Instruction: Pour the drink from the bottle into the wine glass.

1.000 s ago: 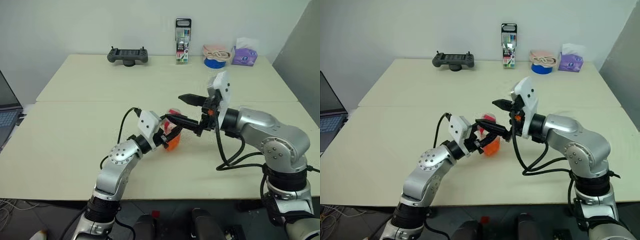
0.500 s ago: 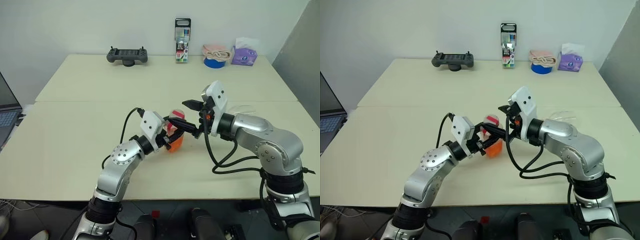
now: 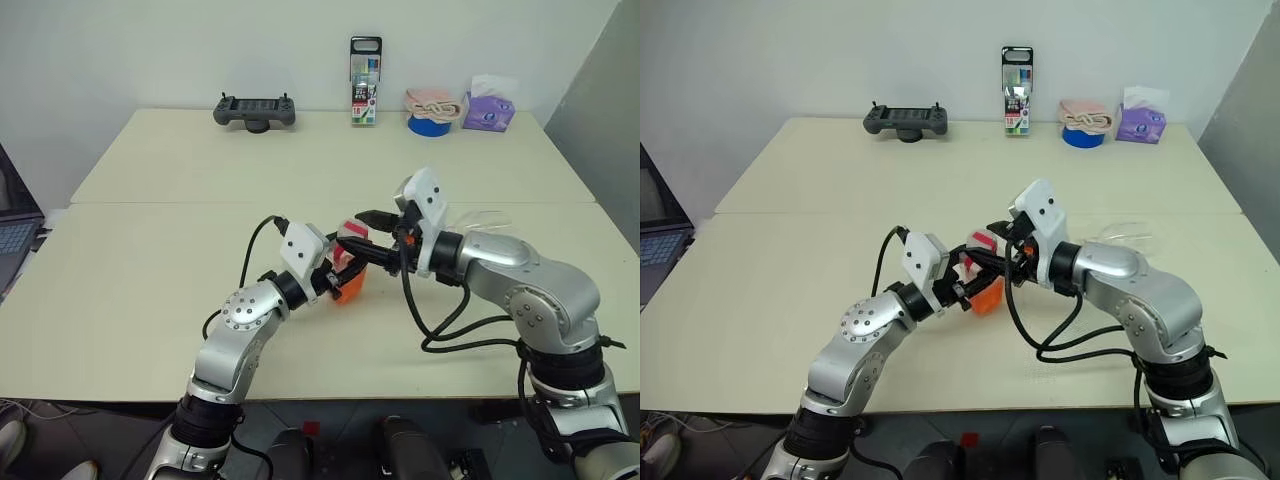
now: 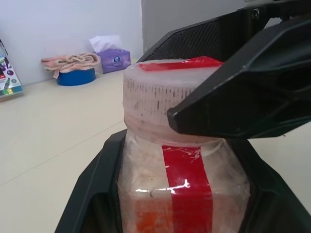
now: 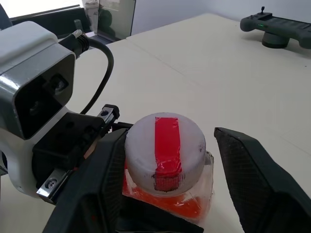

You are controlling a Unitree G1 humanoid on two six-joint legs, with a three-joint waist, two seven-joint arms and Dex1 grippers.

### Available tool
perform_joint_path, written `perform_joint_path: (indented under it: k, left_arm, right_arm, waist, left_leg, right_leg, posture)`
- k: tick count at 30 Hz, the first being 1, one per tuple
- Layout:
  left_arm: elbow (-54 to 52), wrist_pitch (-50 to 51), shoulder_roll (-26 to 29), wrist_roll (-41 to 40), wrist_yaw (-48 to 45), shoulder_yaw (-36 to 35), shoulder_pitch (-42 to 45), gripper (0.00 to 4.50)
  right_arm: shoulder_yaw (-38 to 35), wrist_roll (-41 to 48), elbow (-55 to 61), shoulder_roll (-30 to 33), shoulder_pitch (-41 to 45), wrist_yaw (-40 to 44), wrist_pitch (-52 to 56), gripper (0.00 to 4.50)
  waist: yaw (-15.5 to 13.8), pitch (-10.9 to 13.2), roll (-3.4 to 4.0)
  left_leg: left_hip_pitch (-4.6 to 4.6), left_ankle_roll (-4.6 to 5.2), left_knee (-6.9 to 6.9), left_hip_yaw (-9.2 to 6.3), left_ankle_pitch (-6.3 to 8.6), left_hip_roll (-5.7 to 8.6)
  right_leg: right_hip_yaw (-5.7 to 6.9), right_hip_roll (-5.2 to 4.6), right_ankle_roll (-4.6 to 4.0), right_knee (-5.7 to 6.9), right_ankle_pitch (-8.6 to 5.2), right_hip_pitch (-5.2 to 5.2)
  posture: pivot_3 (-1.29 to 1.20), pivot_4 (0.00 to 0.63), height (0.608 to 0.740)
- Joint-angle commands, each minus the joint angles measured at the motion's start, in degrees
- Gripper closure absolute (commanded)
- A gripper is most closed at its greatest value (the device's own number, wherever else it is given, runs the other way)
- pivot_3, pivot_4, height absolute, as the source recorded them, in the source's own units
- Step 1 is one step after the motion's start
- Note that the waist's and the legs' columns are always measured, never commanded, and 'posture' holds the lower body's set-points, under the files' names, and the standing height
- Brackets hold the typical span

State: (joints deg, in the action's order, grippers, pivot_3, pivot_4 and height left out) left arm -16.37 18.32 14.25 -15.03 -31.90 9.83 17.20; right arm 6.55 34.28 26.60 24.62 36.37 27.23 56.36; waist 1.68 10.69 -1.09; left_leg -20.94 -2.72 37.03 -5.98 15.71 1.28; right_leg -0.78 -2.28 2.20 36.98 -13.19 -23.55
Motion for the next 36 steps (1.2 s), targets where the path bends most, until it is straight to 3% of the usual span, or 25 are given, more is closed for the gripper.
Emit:
perform_joint_path:
  k: [1,5,8,10,16,19,23,26,31,36]
  left_arm:
    - [-4.16,-0.93,-0.04,0.05,0.21,0.34,0.0,2.35]
    - [-4.09,-0.84,-0.14,0.11,0.28,0.41,0.07,2.35]
    - [-4.05,-0.81,-0.17,0.17,0.31,0.49,0.06,2.35]
    - [-4.05,-0.78,-0.15,0.23,0.32,0.52,0.05,2.35]
    - [-4.28,-0.35,0.32,-0.44,-0.67,0.57,0.21,2.35]
    - [-5.8,1.34,1.08,-2.78,-2.55,0.6,-0.05,2.35]
    - [-10.39,8.39,3.62,-10.52,-7.51,0.41,0.84,2.35]
    - [-13.55,14.71,6.1,-17.73,-10.61,-0.8,2.16,2.35]
    - [-13.8,18.44,10.83,-22.31,-15.21,-1.29,4.39,2.35]
    - [-10.46,15.77,11.68,-19.8,-15.85,-1.34,5.89,2.35]
  right_arm:
    - [-0.37,-1.11,1.41,0.74,0.19,0.11,-1.38,1.33]
    - [-0.23,-1.38,1.29,0.66,0.32,0.29,-1.51,1.33]
    - [-0.08,-1.78,1.07,0.69,0.48,0.14,-1.67,1.94]
    - [0.05,-1.97,0.84,0.8,0.62,0.16,-1.92,2.57]
    - [0.1,-2.05,-1.1,1.48,2.15,2.39,-3.63,2.62]
    - [-0.11,0.78,-1.93,4.07,3.4,10.96,-6.1,2.62]
    - [-0.25,12.87,2.47,13.78,3.78,38.19,-7.93,2.62]
    - [1.16,14.54,2.32,16.84,4.88,48.27,-10.01,2.62]
    - [1.93,15.45,3.73,19.09,4.48,55.27,-10.64,2.62]
    - [1.41,13.45,2.45,18.69,4.85,50.87,-9.46,2.62]
  waist:
    - [0.0,0.0,0.0]
    - [0.0,0.0,0.0]
    - [0.0,0.0,0.0]
    - [-0.01,0.0,0.0]
    - [-0.01,0.0,0.0]
    - [0.0,0.0,0.0]
    - [-0.25,0.04,-0.01]
    - [-0.05,0.06,-0.02]
    - [0.23,0.07,-0.01]
    - [0.11,0.07,-0.01]
  left_leg:
    - [0.0,0.0,0.0,0.0,0.0,0.0]
    - [0.0,0.0,0.0,-0.01,0.0,0.0]
    - [0.0,0.0,0.0,-0.01,0.0,0.0]
    - [0.0,0.0,0.0,-0.01,0.0,0.0]
    - [0.0,0.0,0.0,-0.01,0.0,0.0]
    - [0.0,0.0,0.0,0.0,0.0,0.0]
    - [-0.07,0.01,0.0,-0.01,0.01,0.02]
    - [-0.06,0.03,-0.01,0.02,0.02,0.0]
    - [0.1,0.04,-0.01,0.0,0.02,-0.12]
    - [0.09,0.03,0.06,0.0,0.01,-0.08]
  right_leg:
    - [0.0,0.0,0.0,0.0,0.0,0.0]
    - [0.01,0.0,0.0,0.0,0.0,0.0]
    - [0.0,0.0,0.0,0.0,0.0,0.0]
    - [0.02,0.0,0.01,0.0,0.0,0.0]
    - [0.01,0.0,0.01,0.0,-0.01,0.0]
    - [0.01,0.0,0.02,0.0,-0.01,0.0]
    - [0.05,-0.01,0.02,-0.12,-0.01,0.02]
    - [0.03,-0.02,0.07,-0.13,-0.05,0.03]
    - [0.06,0.14,0.08,0.01,-0.07,0.06]
    - [0.05,0.12,0.01,0.01,-0.02,0.11]
  posture:
    - [0.0,0.15,0.74]
    - [0.0,0.15,0.74]
    - [0.0,0.15,0.74]
    - [0.0,0.15,0.74]
    - [0.0,0.15,0.74]
    - [0.0,0.15,0.74]
    - [0.0,0.15,0.74]
    - [0.0,0.15,0.74]
    - [0.0,0.15,0.74]
    - [0.0,0.15,0.74]
